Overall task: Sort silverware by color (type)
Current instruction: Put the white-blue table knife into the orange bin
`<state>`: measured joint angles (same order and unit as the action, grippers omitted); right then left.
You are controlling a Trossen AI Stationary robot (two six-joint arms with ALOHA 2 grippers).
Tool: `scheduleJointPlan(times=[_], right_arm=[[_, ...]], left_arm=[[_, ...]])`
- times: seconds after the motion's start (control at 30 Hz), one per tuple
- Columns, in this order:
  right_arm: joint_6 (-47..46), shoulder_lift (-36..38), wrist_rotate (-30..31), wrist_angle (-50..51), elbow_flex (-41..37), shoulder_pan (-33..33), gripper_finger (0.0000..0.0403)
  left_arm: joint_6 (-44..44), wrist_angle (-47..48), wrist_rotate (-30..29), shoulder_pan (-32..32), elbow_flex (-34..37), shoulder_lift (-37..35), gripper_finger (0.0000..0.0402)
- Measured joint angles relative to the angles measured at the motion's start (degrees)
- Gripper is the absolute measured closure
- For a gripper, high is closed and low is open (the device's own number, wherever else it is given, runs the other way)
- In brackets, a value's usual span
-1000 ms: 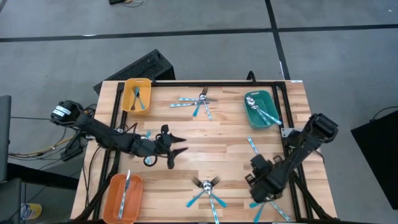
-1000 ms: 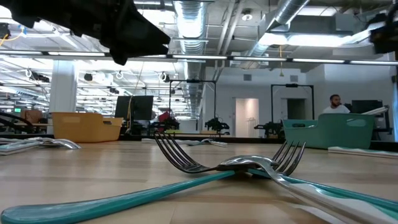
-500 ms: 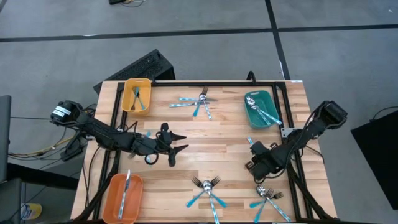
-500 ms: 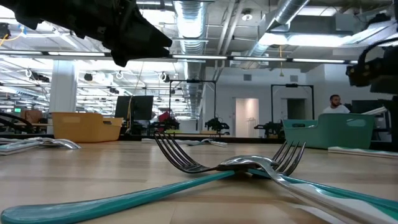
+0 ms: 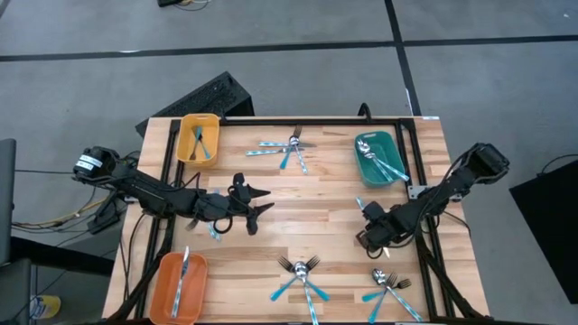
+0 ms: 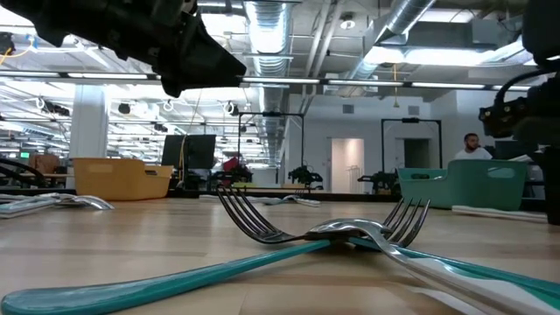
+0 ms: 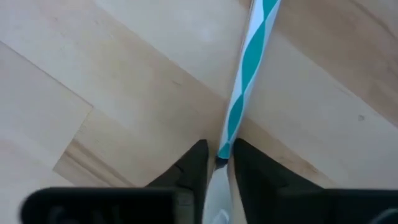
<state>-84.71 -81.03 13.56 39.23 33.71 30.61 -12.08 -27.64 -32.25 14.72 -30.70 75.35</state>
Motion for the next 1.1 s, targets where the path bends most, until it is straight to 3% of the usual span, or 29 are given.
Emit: scheduleJointPlan(times=[0.23, 0.4, 0.77, 0.97, 1.1], right_arm=[[4.23, 0.68, 0.87, -1.29, 1.86, -0.07, 0.0390], [11.27, 0.76, 4.55, -7.56, 4.15, -1.72, 0.0384], [36.22, -0.05, 12.69, -36.97, 4.50, -7.67, 0.0388], [40.53, -0.07, 20.00, -42.76, 4.52, -9.11, 0.0389], [41.68, -0.07, 20.70, -42.82, 4.52, -9.38, 0.0389]], left_arm=[[0.24, -0.07, -0.02, -0.12, 0.01, 0.00, 0.0235], [-1.47, -0.79, 0.75, -0.61, 0.00, 0.03, 0.0235], [-1.87, -3.04, 2.48, -0.85, -0.02, 0.79, 0.0235], [0.85, -4.20, 2.09, -1.21, -0.02, 0.81, 0.0235], [3.53, -6.76, 2.16, -2.50, -0.02, 0.81, 0.0235]])
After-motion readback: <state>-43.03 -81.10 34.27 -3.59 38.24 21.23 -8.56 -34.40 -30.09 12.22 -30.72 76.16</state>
